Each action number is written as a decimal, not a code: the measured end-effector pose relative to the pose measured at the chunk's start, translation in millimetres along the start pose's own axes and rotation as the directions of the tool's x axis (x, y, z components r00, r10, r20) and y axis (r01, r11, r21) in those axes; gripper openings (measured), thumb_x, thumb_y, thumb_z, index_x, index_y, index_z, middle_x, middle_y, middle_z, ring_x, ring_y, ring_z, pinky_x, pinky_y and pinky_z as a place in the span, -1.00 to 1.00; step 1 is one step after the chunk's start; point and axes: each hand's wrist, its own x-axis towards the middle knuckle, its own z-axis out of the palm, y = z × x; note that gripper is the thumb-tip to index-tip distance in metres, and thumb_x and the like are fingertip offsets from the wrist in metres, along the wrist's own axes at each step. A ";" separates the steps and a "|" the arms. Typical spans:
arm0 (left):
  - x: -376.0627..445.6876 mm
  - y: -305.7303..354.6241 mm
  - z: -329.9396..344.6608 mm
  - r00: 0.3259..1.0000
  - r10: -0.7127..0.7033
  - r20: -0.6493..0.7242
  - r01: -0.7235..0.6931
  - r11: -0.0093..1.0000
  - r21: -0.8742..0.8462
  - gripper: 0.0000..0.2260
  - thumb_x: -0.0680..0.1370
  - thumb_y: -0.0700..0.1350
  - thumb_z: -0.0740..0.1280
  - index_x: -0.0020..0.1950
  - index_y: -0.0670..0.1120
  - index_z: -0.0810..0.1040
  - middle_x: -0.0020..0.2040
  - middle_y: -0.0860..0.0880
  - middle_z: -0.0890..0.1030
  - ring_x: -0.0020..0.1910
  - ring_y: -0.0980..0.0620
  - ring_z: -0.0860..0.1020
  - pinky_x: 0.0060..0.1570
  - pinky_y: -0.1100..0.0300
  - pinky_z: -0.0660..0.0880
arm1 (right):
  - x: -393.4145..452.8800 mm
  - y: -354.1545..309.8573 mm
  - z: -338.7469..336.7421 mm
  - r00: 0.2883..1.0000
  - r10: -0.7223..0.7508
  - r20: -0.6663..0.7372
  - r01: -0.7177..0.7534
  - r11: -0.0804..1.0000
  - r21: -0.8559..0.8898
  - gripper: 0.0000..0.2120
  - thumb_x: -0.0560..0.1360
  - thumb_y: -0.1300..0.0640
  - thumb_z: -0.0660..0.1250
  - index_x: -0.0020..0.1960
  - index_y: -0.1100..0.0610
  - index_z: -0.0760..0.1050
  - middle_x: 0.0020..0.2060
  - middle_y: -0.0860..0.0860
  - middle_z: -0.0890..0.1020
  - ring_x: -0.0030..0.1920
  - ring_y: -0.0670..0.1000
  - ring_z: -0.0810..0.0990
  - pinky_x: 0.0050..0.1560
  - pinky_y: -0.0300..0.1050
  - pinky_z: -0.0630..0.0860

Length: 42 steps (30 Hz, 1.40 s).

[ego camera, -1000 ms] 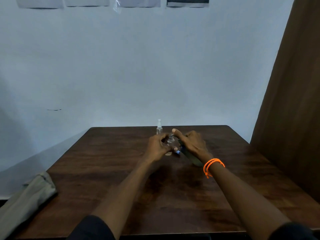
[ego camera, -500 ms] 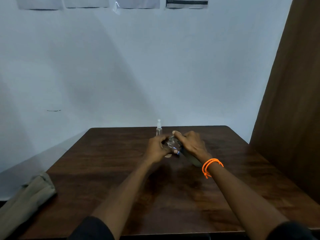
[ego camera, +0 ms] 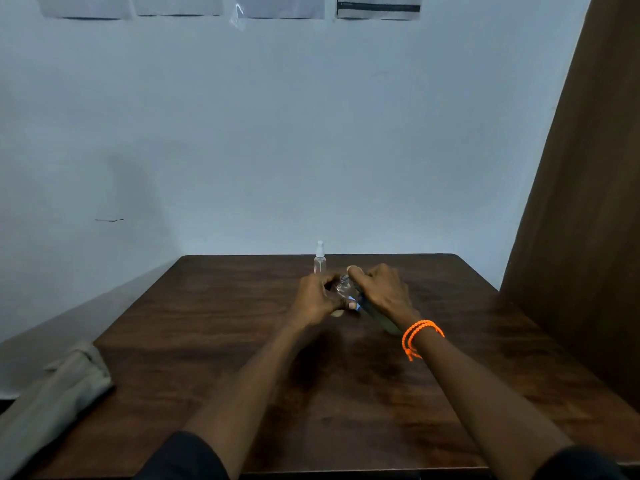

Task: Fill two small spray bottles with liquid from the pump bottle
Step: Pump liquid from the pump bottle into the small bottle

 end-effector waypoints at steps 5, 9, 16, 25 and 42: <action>1.5 1.7 -2.6 1.000 0.004 -0.019 -0.004 1.000 0.022 -0.67 0.28 -0.16 0.68 -0.05 0.01 0.67 -0.24 0.14 0.67 -0.30 0.34 0.56 -0.27 0.43 0.42 | -0.1 2.9 -1.1 0.999 0.022 0.046 -0.024 0.999 0.037 -0.03 0.42 -0.66 0.13 -0.34 0.31 0.53 -0.42 0.17 0.64 -0.32 0.17 0.63 -0.28 -0.02 0.44; 0.6 3.5 -4.7 1.000 0.008 -0.005 -0.008 1.000 0.001 -0.66 0.28 -0.19 0.68 0.00 -0.05 0.71 -0.22 0.12 0.68 -0.30 0.36 0.56 -0.26 0.44 0.42 | 1.6 0.9 -0.2 0.998 0.037 0.045 -0.038 0.999 0.024 -0.09 0.44 -0.61 0.15 -0.34 0.28 0.55 -0.44 0.11 0.66 -0.32 0.13 0.64 -0.25 -0.02 0.48; -1.6 7.3 1.8 1.000 0.014 0.003 -0.014 0.999 -0.048 -0.59 0.29 -0.27 0.66 0.11 -0.12 0.72 -0.15 0.03 0.73 -0.28 0.38 0.59 -0.27 0.48 0.43 | -0.9 1.3 -3.6 1.000 0.019 0.000 -0.019 1.000 0.019 -0.28 0.57 -0.35 0.24 -0.35 0.30 0.50 -0.51 0.09 0.56 -0.33 0.18 0.59 -0.36 -0.06 0.27; -0.2 4.1 -0.7 0.999 0.032 0.001 -0.032 0.999 0.002 -0.56 0.28 -0.17 0.69 0.13 -0.07 0.72 -0.12 0.07 0.74 -0.23 0.30 0.62 -0.19 0.38 0.50 | 2.0 3.1 -3.0 0.999 -0.026 0.041 0.027 0.999 -0.028 -0.34 0.48 -0.40 0.15 -0.27 0.18 0.61 -0.52 0.04 0.54 -0.36 0.12 0.55 -0.39 -0.09 0.21; 0.0 3.3 1.0 1.000 0.022 0.003 -0.022 1.000 0.020 -0.62 0.28 -0.16 0.69 0.05 -0.09 0.71 -0.21 0.18 0.68 -0.25 0.35 0.59 -0.24 0.50 0.40 | 1.6 3.6 -1.4 1.000 0.004 0.006 -0.004 1.000 -0.020 -0.25 0.56 -0.40 0.21 -0.31 0.31 0.51 -0.47 0.13 0.57 -0.31 0.19 0.59 -0.36 -0.06 0.28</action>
